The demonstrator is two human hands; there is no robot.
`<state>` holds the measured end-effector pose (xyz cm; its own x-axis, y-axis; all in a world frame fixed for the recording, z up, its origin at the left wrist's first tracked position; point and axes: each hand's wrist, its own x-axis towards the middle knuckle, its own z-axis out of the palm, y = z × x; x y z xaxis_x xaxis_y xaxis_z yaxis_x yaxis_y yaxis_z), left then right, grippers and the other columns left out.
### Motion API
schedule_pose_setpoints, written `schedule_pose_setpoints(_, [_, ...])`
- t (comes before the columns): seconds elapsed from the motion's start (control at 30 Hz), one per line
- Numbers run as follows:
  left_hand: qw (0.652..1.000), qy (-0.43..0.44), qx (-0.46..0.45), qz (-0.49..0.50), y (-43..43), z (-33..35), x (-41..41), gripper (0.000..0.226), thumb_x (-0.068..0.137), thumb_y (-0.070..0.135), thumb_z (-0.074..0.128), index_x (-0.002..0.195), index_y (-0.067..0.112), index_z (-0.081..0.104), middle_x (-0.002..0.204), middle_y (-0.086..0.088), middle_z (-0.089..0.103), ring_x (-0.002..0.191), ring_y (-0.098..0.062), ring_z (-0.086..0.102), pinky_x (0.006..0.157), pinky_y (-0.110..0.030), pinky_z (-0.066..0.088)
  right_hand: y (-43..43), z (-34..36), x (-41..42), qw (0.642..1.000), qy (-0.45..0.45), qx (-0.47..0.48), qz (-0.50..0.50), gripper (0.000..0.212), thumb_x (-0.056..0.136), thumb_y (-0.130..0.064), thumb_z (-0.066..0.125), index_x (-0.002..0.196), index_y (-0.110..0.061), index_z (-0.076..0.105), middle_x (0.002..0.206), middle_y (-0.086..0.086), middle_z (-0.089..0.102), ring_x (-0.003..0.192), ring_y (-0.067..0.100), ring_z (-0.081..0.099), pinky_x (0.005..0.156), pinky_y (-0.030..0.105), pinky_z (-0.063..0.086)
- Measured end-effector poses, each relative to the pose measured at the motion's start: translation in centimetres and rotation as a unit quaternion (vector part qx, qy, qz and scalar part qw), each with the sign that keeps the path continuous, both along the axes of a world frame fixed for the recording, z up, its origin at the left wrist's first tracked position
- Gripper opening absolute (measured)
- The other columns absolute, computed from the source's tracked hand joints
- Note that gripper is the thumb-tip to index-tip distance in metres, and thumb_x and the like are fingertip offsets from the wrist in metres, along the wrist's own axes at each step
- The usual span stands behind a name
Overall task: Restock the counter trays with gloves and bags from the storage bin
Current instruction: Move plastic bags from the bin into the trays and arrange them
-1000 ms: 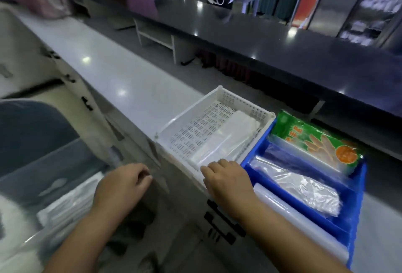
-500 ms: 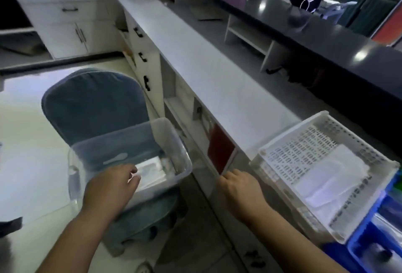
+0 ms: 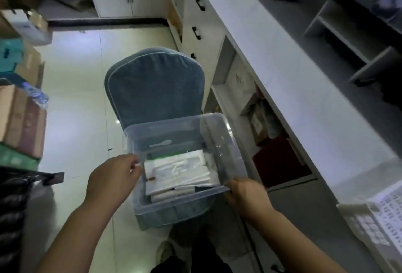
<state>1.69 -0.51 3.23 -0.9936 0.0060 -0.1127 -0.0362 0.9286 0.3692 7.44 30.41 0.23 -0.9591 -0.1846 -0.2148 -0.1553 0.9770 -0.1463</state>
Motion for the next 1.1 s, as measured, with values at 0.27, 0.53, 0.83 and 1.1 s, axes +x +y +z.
schedule_pose_setpoints(0.27, [0.997,-0.056,-0.004,0.048,-1.6,-3.4,-1.4,0.020,0.087,0.033,0.054,0.101,0.026,0.067,0.094,0.005,0.072,0.081,-0.016,0.064,0.060,-0.024,0.042,-1.5,-6.9,-7.8,0.992,-0.108,-0.038,0.060,0.026,0.089,-0.031,0.051,0.108,-0.021,0.064,0.109,0.004,0.067,0.097,0.024,0.062,0.077,0.033,0.048])
schedule_pose_setpoints(0.53, [0.985,-0.103,0.023,0.139,0.2,-7.7,-5.1,0.015,0.086,0.031,0.056,0.095,0.026,0.066,0.086,0.007,0.069,0.075,-0.014,0.061,0.059,-0.027,0.047,-3.6,-16.7,-17.2,0.957,-0.253,-0.039,0.133,0.033,0.090,-0.028,0.051,0.121,-0.025,0.059,0.122,0.001,0.064,0.111,0.023,0.057,0.087,0.031,0.046])
schedule_pose_setpoints(0.83, [0.971,-0.133,0.054,0.193,2.0,-15.4,-7.5,0.023,0.087,0.032,0.054,0.107,0.029,0.065,0.095,0.010,0.069,0.083,-0.011,0.061,0.066,-0.024,0.044,-7.1,-28.2,-23.3,0.952,-0.265,-0.038,0.145,0.044,0.094,-0.028,0.050,0.136,-0.016,0.044,0.137,0.007,0.051,0.124,0.024,0.045,0.100,0.031,0.036])
schedule_pose_setpoints(1.1, [0.966,-0.185,0.072,0.166,3.8,-19.7,-7.3,0.025,0.090,0.034,0.050,0.112,0.028,0.061,0.106,0.009,0.067,0.095,-0.011,0.058,0.075,-0.026,0.045,-9.0,-32.2,-23.0,0.953,-0.239,0.064,0.176,0.053,0.091,-0.041,0.052,0.136,-0.016,0.038,0.135,0.007,0.046,0.122,0.026,0.042,0.099,0.038,0.032])
